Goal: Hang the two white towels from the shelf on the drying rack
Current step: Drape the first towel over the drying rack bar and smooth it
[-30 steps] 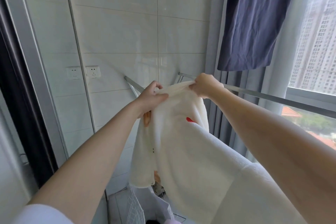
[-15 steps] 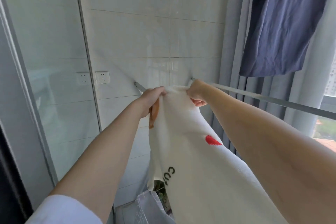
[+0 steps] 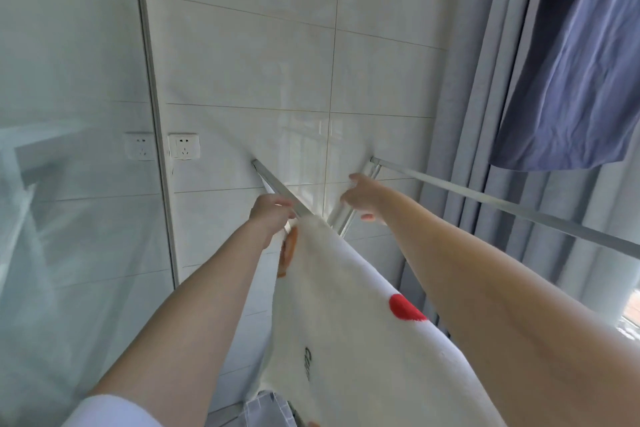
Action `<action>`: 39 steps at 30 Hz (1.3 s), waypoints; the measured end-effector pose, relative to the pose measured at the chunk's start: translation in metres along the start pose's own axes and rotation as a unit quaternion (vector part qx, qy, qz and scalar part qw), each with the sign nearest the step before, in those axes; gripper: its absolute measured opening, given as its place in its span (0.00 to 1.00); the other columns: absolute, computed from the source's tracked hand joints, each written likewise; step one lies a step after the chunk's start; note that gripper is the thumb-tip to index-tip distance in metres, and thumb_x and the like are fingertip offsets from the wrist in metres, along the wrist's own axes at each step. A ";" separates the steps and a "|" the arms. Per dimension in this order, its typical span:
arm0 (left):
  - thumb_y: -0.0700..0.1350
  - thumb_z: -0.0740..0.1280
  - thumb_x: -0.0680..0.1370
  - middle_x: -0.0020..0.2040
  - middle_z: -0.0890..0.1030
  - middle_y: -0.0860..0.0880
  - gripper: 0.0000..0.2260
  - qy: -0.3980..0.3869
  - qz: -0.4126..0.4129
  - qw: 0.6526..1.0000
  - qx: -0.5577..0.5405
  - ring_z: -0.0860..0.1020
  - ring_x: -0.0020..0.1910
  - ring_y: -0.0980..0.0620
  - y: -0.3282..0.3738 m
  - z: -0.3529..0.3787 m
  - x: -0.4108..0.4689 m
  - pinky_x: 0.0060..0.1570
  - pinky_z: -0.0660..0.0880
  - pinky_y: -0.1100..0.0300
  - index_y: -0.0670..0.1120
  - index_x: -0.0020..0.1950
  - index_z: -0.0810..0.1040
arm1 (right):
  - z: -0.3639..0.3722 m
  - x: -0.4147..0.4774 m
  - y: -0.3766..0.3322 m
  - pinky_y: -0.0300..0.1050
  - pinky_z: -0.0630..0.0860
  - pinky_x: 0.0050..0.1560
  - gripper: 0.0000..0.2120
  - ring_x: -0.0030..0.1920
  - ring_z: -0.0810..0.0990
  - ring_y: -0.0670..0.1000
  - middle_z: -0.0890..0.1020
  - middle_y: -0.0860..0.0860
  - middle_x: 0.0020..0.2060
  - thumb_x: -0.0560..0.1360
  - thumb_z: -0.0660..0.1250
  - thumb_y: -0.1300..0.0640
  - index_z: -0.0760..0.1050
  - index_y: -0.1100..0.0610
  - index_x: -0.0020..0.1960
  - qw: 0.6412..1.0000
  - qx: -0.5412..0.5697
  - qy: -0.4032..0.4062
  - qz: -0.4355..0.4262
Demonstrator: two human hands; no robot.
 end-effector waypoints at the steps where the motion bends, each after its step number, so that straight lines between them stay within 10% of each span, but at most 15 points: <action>1: 0.36 0.62 0.76 0.53 0.78 0.47 0.13 0.030 0.001 0.999 0.022 0.77 0.50 0.48 -0.007 -0.004 0.003 0.50 0.73 0.59 0.43 0.57 0.79 | 0.004 -0.001 0.002 0.53 0.78 0.59 0.26 0.55 0.78 0.57 0.73 0.57 0.66 0.79 0.60 0.59 0.60 0.54 0.76 0.998 -0.047 -0.029 0.004; 9: 0.44 0.66 0.69 0.37 0.75 0.50 0.04 -0.175 -0.121 0.971 0.109 0.72 0.30 0.53 -0.036 0.038 -0.012 0.28 0.64 0.64 0.45 0.41 0.75 | 0.037 -0.013 0.026 0.39 0.80 0.35 0.15 0.40 0.82 0.50 0.81 0.55 0.43 0.74 0.69 0.45 0.77 0.58 0.49 0.940 -0.235 -0.235 0.080; 15: 0.36 0.62 0.73 0.35 0.76 0.45 0.04 -0.055 -0.043 0.997 0.045 0.71 0.27 0.50 -0.019 0.024 0.008 0.21 0.64 0.66 0.43 0.42 0.75 | 0.037 -0.030 0.025 0.37 0.76 0.44 0.16 0.44 0.82 0.48 0.82 0.51 0.43 0.77 0.67 0.50 0.77 0.59 0.60 0.893 -0.313 -0.302 0.115; 19: 0.42 0.58 0.76 0.52 0.82 0.41 0.09 0.096 -0.009 0.994 -0.059 0.81 0.45 0.41 -0.010 0.006 0.020 0.43 0.80 0.53 0.44 0.54 0.74 | 0.029 0.004 -0.012 0.43 0.80 0.39 0.10 0.34 0.80 0.52 0.80 0.54 0.36 0.79 0.63 0.57 0.75 0.63 0.54 0.957 -0.263 -0.123 -0.020; 23: 0.41 0.59 0.77 0.62 0.75 0.45 0.23 -0.019 -0.008 0.994 -0.111 0.73 0.51 0.47 -0.009 0.032 0.032 0.44 0.70 0.58 0.51 0.71 0.59 | 0.000 0.026 -0.038 0.43 0.78 0.45 0.10 0.43 0.80 0.58 0.82 0.58 0.49 0.75 0.62 0.63 0.77 0.62 0.55 0.974 -0.175 0.107 -0.095; 29: 0.43 0.59 0.77 0.62 0.74 0.47 0.22 -0.023 -0.040 0.998 -0.042 0.74 0.58 0.46 -0.023 0.039 0.032 0.43 0.72 0.58 0.47 0.72 0.67 | 0.034 0.026 -0.026 0.45 0.81 0.35 0.13 0.46 0.86 0.58 0.84 0.61 0.50 0.75 0.66 0.62 0.77 0.65 0.57 0.992 -0.113 -0.041 -0.043; 34: 0.39 0.60 0.73 0.63 0.75 0.35 0.16 0.006 -0.015 1.000 -0.013 0.75 0.50 0.43 -0.015 0.042 0.011 0.46 0.75 0.57 0.37 0.59 0.76 | 0.040 0.000 -0.010 0.48 0.83 0.47 0.14 0.48 0.86 0.56 0.85 0.59 0.48 0.76 0.65 0.57 0.76 0.66 0.57 0.980 -0.170 -0.103 -0.009; 39: 0.39 0.61 0.74 0.67 0.74 0.44 0.19 0.022 0.041 0.997 0.059 0.72 0.66 0.43 0.015 0.038 -0.047 0.66 0.70 0.51 0.43 0.65 0.75 | 0.024 -0.065 0.005 0.49 0.81 0.55 0.15 0.53 0.84 0.55 0.83 0.55 0.47 0.76 0.66 0.57 0.76 0.65 0.59 0.969 -0.203 -0.141 0.013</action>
Point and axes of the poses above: each hand's wrist, its own x-axis towards the middle knuckle, its own z-axis out of the palm, y = z × x, the point moved 9 cm from there along x, towards the middle knuckle
